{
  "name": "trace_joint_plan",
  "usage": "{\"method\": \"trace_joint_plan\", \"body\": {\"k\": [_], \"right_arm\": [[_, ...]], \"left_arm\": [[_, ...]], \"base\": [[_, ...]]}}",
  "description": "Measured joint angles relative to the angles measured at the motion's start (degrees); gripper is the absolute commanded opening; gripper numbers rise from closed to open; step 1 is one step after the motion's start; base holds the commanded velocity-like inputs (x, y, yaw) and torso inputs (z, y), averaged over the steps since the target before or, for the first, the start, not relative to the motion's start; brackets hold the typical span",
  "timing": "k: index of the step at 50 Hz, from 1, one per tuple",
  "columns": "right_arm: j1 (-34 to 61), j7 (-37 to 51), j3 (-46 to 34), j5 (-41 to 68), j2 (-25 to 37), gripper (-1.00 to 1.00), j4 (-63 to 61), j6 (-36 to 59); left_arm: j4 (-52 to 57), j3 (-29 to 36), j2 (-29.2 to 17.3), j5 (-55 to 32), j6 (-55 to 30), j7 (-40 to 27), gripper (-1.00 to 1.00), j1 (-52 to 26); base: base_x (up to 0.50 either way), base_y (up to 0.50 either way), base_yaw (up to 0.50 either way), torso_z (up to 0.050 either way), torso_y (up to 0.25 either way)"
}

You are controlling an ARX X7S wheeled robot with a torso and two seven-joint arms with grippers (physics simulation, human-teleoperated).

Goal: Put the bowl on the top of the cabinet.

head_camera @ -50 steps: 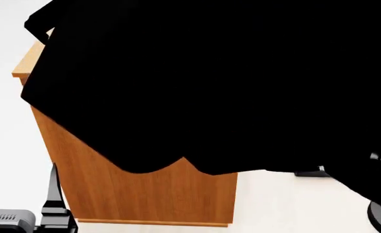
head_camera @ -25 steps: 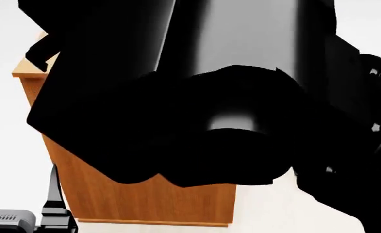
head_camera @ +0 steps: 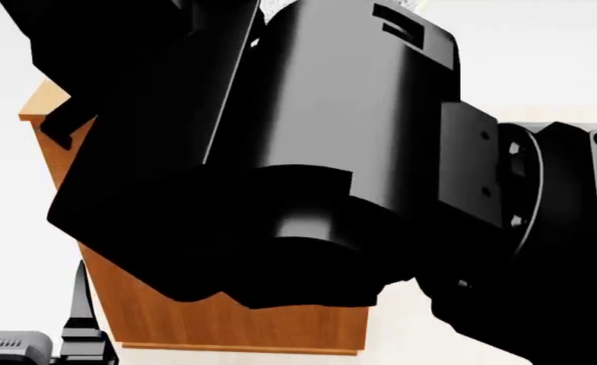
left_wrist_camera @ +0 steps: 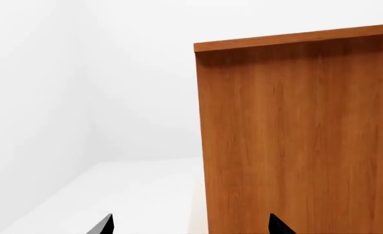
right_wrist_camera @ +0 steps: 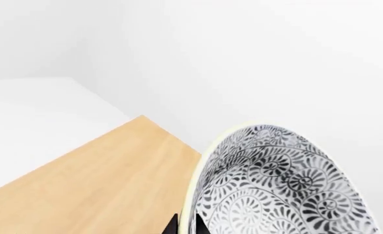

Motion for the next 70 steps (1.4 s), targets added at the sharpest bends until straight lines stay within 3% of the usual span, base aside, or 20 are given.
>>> {"method": "trace_joint_plan", "body": {"k": [57, 58, 70], "right_arm": [[0.31, -4.40, -3.11, -6.34, -3.63, -1.00, 5.49, -2.72], [0.30, -4.44, -3.13, -6.49, -3.64, 1.00, 5.42, -2.85], [0.59, -3.91, -2.44, -7.55, -2.50, 1.00, 3.59, -3.46]], "left_arm": [[-2.08, 0.38, -0.42, -0.72, 1.68, 0.26, 1.00, 0.16], [-2.08, 0.39, -0.44, -0.75, 1.69, 0.27, 1.00, 0.16], [-2.28, 0.41, -0.48, -0.97, 1.93, 0.24, 1.00, 0.18]], "base": [[0.00, 0.00, 0.00, 0.000, 0.001], [0.00, 0.00, 0.00, 0.000, 0.000], [0.00, 0.00, 0.00, 0.000, 0.000]]}}
